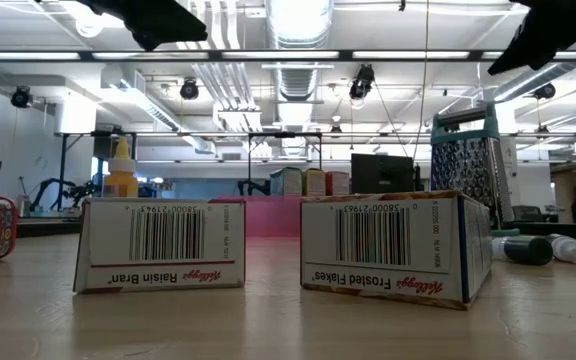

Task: Pick & Place Kitchen Items
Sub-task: Put the large black food coloring bottle into the orange bin

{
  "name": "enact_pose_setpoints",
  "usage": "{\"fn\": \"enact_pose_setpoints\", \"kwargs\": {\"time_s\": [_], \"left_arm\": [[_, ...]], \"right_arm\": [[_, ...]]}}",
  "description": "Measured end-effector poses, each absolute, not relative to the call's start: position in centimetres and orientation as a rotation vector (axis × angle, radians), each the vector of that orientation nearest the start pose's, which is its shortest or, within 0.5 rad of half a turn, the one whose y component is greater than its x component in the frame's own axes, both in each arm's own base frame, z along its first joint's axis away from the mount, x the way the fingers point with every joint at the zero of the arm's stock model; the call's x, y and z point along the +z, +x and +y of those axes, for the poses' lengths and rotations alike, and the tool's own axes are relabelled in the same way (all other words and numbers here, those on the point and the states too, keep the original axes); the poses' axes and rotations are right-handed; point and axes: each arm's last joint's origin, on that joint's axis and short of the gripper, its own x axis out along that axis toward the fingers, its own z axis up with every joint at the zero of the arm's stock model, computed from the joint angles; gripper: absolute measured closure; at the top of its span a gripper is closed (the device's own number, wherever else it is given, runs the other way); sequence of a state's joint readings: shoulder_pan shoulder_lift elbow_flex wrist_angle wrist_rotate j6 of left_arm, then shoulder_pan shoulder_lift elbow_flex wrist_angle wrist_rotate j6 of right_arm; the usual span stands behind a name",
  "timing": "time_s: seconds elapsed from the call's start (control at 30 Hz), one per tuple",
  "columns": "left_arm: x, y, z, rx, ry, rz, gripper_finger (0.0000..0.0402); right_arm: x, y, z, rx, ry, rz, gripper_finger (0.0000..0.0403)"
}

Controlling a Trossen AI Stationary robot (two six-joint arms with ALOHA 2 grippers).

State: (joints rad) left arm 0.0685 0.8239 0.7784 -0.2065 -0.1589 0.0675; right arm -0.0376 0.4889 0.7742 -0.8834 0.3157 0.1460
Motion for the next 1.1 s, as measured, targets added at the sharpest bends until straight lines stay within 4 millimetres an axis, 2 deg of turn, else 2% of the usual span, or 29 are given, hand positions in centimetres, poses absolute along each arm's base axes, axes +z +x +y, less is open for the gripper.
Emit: {"fn": "enact_pose_setpoints", "kwargs": {"time_s": [0.07,0.17,0.27,0.37,0.47,0.57,0.7,0.87,1.03,1.1], "left_arm": [[32.1,18.2,1.7,0.219,0.066,0.262,0.0282],[32.0,18.4,1.7,0.218,0.075,0.269,0.0282],[31.9,18.5,1.7,0.221,0.051,0.279,0.0282],[31.8,18.2,1.8,0.234,0.023,0.298,0.0283],[31.9,17.4,1.9,0.297,-0.003,0.291,0.0286],[31.7,16.7,1.9,0.343,-0.001,0.25,0.0287],[30.9,15.7,1.9,0.344,-0.005,0.191,0.0287],[30.0,14.9,1.8,0.345,-0.008,0.149,0.0287],[29.5,14.7,1.8,0.345,-0.02,0.15,0.0287],[29.2,14.9,1.8,0.352,-0.101,0.133,0.0287]], "right_arm": [[30.5,8.7,-1.2,-0.388,0.088,0.507,0.0394],[31.8,9.7,-1.3,-0.397,0.201,0.337,0.0394],[33.4,10.5,-1.3,-0.379,0.239,0.167,0.0394],[34.8,11.1,-1.3,-0.357,0.223,0.032,0.0394],[35.5,11.8,-1.3,-0.348,0.09,-0.022,0.0394],[35.4,12.5,-1.3,-0.344,0.028,-0.004,0.0394],[34.8,13.3,-1.3,-0.327,0.122,0.048,0.0394],[34.1,13.8,-1.4,-0.375,0.102,0.318,0.0394],[35.2,13.4,-1.4,-0.402,0.102,0.455,0.0394],[35.4,13.0,-1.2,-0.363,0.102,0.518,0.0394]]}}
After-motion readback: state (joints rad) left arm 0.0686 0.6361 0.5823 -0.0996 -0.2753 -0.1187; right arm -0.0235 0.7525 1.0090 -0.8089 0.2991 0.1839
